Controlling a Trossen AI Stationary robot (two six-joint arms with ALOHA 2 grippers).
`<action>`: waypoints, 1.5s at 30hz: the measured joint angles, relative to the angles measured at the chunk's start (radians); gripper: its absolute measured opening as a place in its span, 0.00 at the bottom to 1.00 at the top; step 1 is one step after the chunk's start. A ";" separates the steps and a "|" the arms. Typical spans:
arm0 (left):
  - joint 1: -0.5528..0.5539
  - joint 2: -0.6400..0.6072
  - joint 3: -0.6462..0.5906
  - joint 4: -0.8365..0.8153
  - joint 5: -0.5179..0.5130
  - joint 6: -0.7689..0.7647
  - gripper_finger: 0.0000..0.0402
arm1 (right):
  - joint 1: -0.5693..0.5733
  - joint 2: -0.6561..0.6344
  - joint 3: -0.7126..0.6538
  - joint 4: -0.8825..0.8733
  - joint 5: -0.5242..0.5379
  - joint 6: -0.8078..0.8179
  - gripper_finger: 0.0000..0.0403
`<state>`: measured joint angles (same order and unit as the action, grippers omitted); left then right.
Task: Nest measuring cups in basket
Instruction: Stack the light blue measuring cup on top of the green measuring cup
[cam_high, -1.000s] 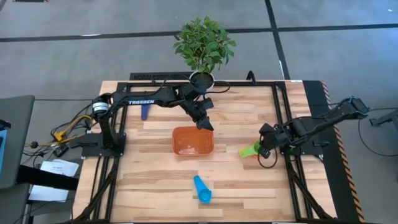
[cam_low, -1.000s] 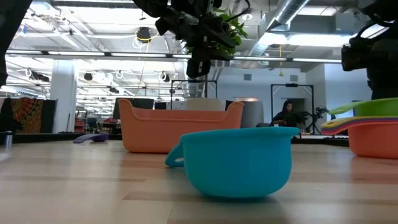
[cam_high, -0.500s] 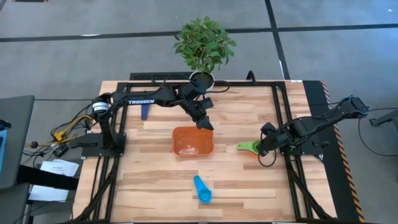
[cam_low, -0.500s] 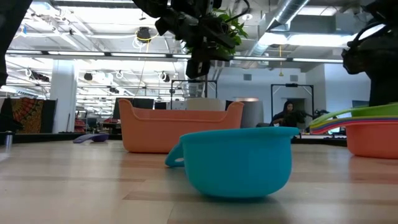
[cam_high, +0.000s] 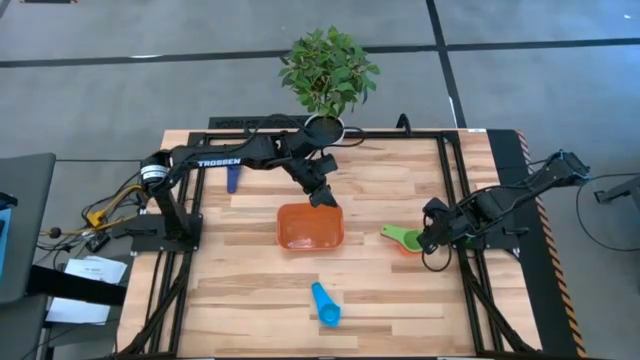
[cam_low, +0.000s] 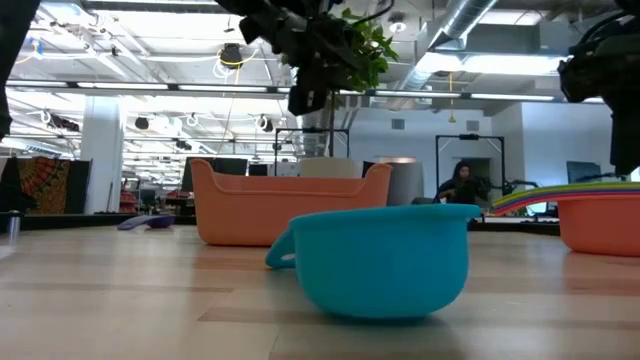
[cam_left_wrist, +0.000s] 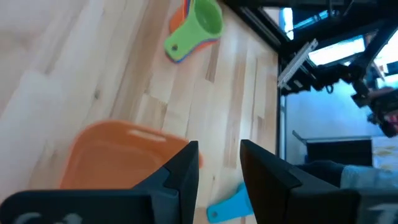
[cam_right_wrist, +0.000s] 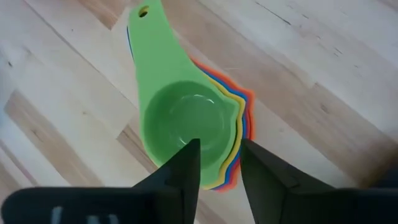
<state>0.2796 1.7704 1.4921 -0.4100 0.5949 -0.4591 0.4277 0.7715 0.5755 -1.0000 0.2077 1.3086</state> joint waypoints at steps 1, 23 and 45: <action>0.001 -0.007 0.000 -0.016 -0.008 0.007 0.26 | 0.003 0.000 0.000 0.000 0.000 0.001 0.33; 0.067 -0.320 -0.005 -0.542 -0.430 0.327 0.26 | 0.017 0.096 0.059 0.459 0.295 0.010 0.24; -0.262 -0.449 -0.271 -0.237 -0.425 0.376 0.20 | 0.012 0.538 0.058 1.144 0.241 -0.056 0.24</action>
<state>0.0176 1.3216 1.2209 -0.6469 0.1698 -0.0830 0.4394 1.3094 0.6335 0.1439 0.4492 1.2525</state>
